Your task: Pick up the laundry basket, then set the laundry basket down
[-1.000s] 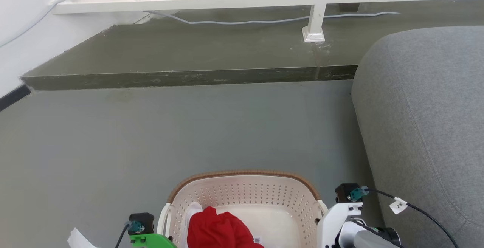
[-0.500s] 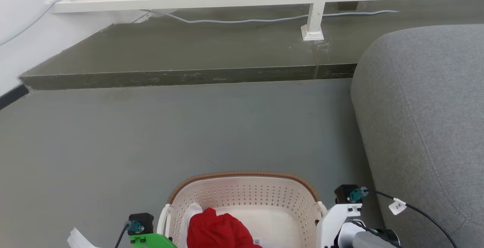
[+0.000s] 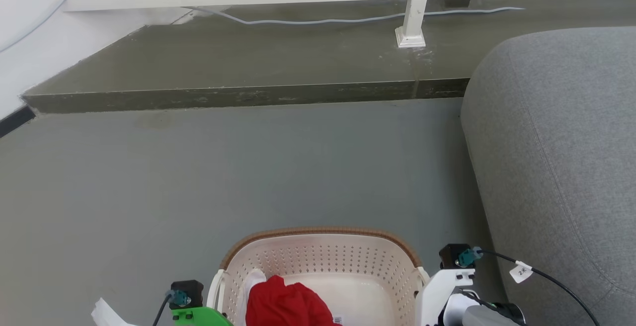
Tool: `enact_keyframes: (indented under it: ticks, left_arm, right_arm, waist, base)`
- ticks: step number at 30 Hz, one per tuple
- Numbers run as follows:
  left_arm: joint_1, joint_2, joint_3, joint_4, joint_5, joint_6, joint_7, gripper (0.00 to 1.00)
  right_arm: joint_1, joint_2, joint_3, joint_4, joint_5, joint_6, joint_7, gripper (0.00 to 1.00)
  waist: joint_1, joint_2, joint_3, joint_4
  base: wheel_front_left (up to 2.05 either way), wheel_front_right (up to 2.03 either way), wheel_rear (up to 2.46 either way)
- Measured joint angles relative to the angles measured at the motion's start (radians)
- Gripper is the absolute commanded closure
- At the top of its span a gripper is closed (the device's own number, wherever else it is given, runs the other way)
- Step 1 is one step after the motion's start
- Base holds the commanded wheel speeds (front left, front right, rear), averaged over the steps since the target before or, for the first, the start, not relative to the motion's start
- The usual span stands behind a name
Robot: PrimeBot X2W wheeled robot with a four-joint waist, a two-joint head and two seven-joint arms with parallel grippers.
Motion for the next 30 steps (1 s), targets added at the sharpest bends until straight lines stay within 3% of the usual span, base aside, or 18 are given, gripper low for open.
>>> enact_keyframes:
  ticks: [18, 30]
  left_arm:
    - [-0.012, 0.003, -0.006, -0.019, -0.009, 0.022, -0.005, 1.00]
    - [-0.177, 0.007, -0.006, -0.029, 0.000, 0.047, -0.024, 1.00]
  right_arm:
    - [-0.046, -0.004, 0.026, -0.003, 0.018, -0.010, 0.004, 1.00]
    - [-0.211, -0.013, 0.009, -0.007, 0.025, -0.017, -0.015, 1.00]
  waist:
    - [0.0000, 0.0000, 0.060, -0.007]
    - [0.0001, 0.0000, 0.189, -0.015]
  base:
    - [0.00, 0.00, 0.00]
    - [0.00, 0.00, 0.00]
